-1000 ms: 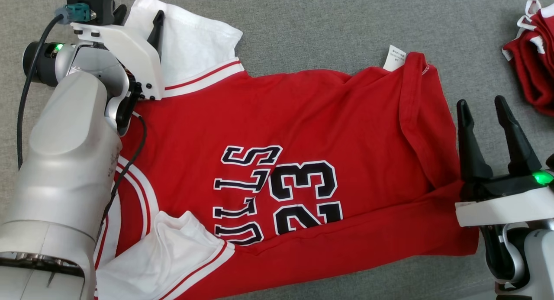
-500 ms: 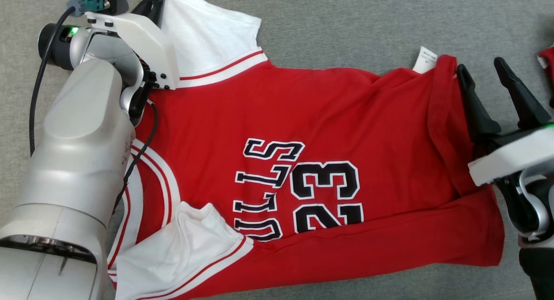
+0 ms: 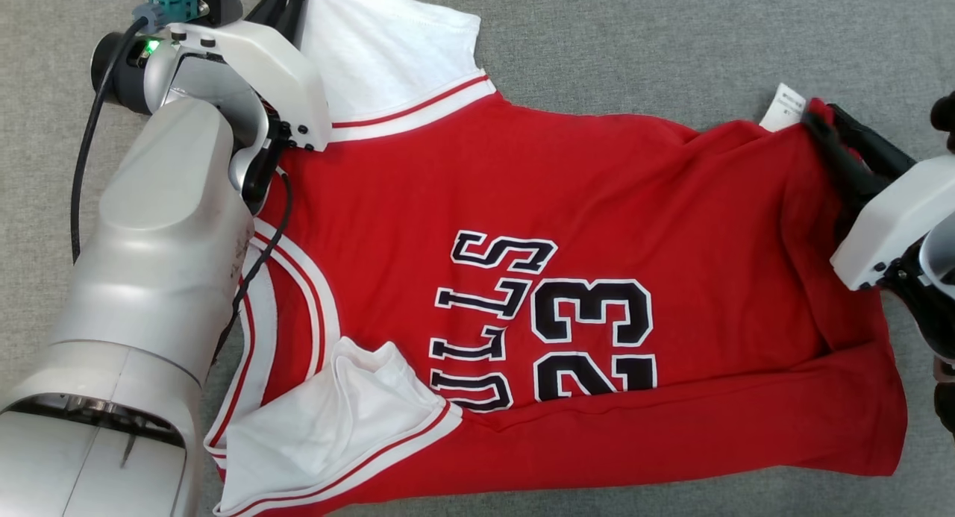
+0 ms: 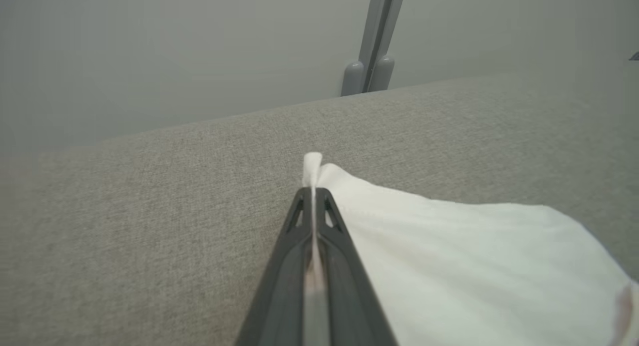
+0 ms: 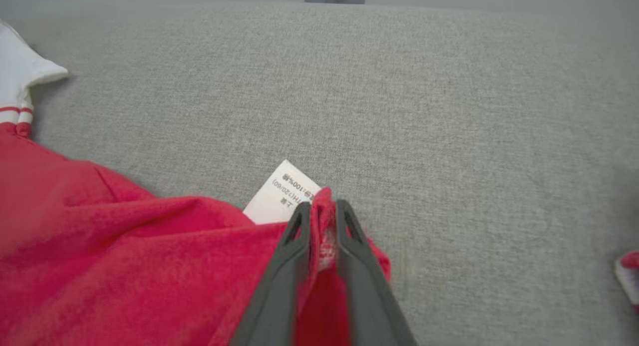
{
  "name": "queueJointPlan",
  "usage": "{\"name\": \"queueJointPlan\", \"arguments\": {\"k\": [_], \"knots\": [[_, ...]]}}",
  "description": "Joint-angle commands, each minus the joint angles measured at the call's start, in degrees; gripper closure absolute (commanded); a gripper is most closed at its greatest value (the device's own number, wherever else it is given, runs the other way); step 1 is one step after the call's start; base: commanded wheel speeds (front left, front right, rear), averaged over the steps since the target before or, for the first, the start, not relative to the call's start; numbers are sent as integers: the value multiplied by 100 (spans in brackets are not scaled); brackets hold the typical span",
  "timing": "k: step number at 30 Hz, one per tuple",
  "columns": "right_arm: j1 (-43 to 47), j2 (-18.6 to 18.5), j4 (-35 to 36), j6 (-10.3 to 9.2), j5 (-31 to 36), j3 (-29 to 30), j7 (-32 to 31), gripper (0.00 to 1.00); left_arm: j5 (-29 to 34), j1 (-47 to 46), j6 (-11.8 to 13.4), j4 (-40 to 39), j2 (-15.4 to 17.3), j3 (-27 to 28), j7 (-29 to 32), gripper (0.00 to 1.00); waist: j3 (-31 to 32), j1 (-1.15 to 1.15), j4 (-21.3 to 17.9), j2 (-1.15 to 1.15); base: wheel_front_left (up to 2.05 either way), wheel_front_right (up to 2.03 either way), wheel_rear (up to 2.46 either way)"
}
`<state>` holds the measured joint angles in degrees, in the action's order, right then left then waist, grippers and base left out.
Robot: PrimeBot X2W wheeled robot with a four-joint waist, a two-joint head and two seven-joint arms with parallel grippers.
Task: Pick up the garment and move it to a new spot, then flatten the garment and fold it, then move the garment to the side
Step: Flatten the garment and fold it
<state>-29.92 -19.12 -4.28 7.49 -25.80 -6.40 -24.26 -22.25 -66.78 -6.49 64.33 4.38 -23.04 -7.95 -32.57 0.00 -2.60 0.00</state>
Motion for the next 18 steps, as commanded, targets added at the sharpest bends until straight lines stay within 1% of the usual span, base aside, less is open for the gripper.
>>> {"name": "queueJointPlan", "arguments": {"k": [1,3,9,13,18], "knots": [[-36,-47,137,1,-55,99,-59,100,-37,-141,-9,1,25,-10,-125,100,4,0,26,0,0,0,0],[-43,-44,210,0,-73,192,-100,100,-58,-185,-23,-21,34,-15,-237,100,16,0,49,0,0,0,0],[-153,42,402,1,-166,544,267,100,-63,-349,-30,-212,94,-13,-503,100,86,0,135,0,0,0,0],[-121,144,339,1,-275,699,480,100,-96,-338,-27,-420,127,12,-600,100,150,0,169,0,0,0,0],[28,295,215,1,-626,787,576,100,-168,-72,-38,-860,185,65,-681,100,253,0,172,0,0,0,0]]}}
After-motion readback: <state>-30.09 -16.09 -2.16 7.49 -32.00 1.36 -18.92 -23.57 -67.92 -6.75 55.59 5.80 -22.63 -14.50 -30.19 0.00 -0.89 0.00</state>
